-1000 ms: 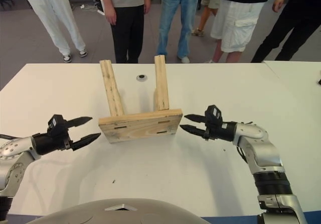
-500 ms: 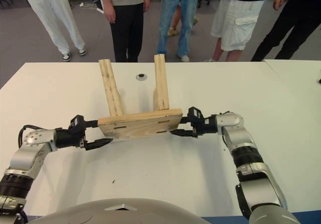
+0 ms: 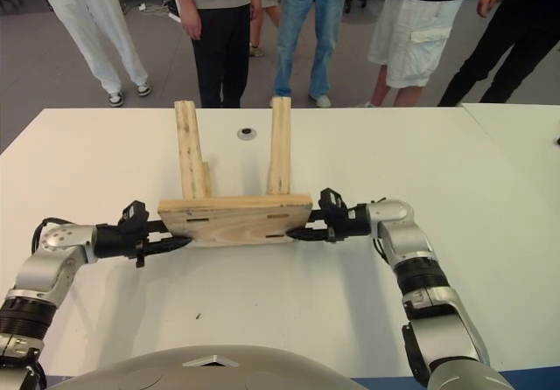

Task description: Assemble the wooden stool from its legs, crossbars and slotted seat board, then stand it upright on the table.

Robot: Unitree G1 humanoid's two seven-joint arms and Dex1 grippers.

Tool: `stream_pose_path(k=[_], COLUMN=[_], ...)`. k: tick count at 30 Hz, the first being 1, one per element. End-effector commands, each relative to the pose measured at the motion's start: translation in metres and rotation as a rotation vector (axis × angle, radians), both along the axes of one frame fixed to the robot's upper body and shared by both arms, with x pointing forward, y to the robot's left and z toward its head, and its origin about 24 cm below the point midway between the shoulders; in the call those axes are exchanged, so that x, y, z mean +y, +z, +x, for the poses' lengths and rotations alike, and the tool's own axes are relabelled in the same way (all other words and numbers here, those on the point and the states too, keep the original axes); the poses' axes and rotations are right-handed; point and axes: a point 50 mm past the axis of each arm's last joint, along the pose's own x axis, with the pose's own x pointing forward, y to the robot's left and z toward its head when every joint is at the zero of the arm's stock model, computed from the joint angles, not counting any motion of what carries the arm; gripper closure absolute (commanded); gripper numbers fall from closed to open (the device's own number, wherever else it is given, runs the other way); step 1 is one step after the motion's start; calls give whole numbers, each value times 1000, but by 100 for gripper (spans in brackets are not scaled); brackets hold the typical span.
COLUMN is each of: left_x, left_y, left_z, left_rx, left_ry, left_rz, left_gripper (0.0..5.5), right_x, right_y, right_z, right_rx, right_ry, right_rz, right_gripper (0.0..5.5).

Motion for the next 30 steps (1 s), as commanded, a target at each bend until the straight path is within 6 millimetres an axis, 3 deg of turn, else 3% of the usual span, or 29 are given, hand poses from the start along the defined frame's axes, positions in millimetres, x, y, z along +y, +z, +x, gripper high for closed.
stream_pose_path(k=[1,2,7,10,12,14,18,20,24,26,28,30], left_x=[-21,-25,-42,-45,-50,-58,-49,-45,-50,-50,-49,-54], left_y=[47,58,150,182,190,184,157,147,132,127,88,62], left_z=[-5,-7,-3,11,39,70,115,124,152,157,153,148], left_rx=[152,190,383,452,465,507,586,633,689,709,783,831], left_ry=[-179,-213,-413,-434,-298,-29,511,658,861,920,1047,1114], left_rz=[-141,-158,-474,-728,-898,-948,-837,-805,-827,-826,-741,-682], left_gripper=[371,378,401,417,419,419,419,419,419,418,416,415], right_x=[13,17,35,26,20,24,53,58,67,69,66,64], right_y=[44,53,152,194,208,204,166,152,100,91,54,24], right_z=[-4,-9,-23,-3,27,53,87,93,112,114,113,109], right_rx=[85,122,334,435,501,588,777,829,961,992,1078,1132], right_ry=[57,87,314,324,213,44,-393,-527,-920,-982,-1153,-1289], right_rz=[144,154,367,606,769,821,640,583,455,425,380,335], right_gripper=[375,375,378,387,398,410,414,414,413,411,408,407])
